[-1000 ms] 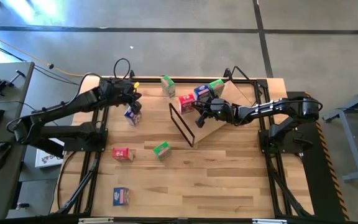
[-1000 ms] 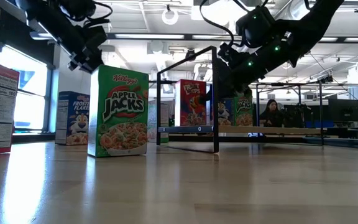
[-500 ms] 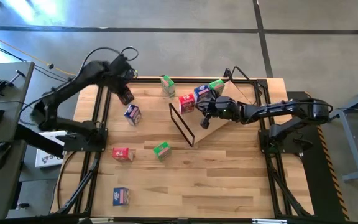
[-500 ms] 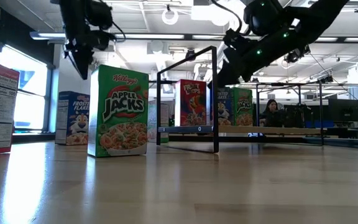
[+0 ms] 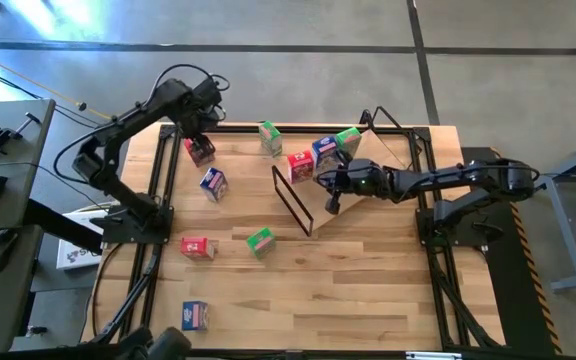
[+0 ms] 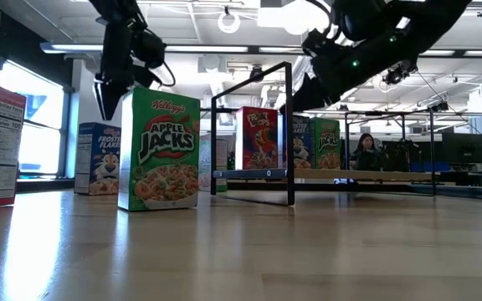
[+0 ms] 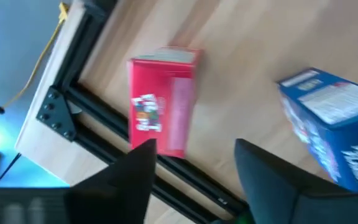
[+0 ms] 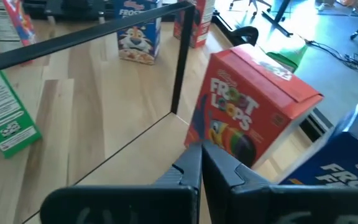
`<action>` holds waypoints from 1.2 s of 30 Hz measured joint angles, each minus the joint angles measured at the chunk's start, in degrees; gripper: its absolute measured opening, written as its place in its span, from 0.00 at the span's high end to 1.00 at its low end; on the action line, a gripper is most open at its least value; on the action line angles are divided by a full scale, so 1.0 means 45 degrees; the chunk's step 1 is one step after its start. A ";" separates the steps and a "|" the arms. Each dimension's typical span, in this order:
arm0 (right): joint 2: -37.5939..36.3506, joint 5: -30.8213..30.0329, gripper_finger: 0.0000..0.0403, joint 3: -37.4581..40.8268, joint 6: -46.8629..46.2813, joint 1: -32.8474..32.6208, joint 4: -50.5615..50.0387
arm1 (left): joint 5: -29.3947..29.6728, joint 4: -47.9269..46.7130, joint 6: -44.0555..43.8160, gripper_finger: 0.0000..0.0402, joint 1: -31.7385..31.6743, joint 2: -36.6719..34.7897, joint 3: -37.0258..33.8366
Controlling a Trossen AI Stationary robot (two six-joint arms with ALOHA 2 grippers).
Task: Stack cereal on shelf
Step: Put the top red cereal box on the shelf aligned with the other red cereal box
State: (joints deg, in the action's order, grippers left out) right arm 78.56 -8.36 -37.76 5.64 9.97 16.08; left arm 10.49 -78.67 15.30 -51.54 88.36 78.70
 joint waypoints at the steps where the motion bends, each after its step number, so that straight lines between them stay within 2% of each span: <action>1: 0.0000 0.0003 1.00 0.0000 0.0000 -0.0056 -0.0005 | 0.0011 0.0115 0.0000 0.44 -0.0157 0.0044 0.0000; 5: 0.0000 0.0004 1.00 0.0000 0.0095 -0.0257 -0.0005 | -0.0205 0.0521 0.0071 0.36 -0.0748 0.0244 0.0000; 9: 0.0000 0.0002 1.00 0.0000 0.0095 -0.0393 -0.0005 | -0.0186 0.0899 0.0409 0.34 -0.1226 0.0385 -0.0153; 24: 0.0000 0.0005 1.00 0.0000 0.0168 -0.0757 0.0000 | -0.0215 0.1082 0.1437 0.34 -0.1721 0.1452 -0.0160; 36: 0.0000 0.0063 1.00 0.0000 0.0178 -0.0757 0.0005 | -0.0791 0.1012 0.1582 0.37 -0.1721 0.1045 -0.0170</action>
State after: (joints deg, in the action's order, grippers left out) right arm 78.56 -8.08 -37.76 6.44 6.57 16.10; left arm 6.93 -74.11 22.42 -59.29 93.06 77.93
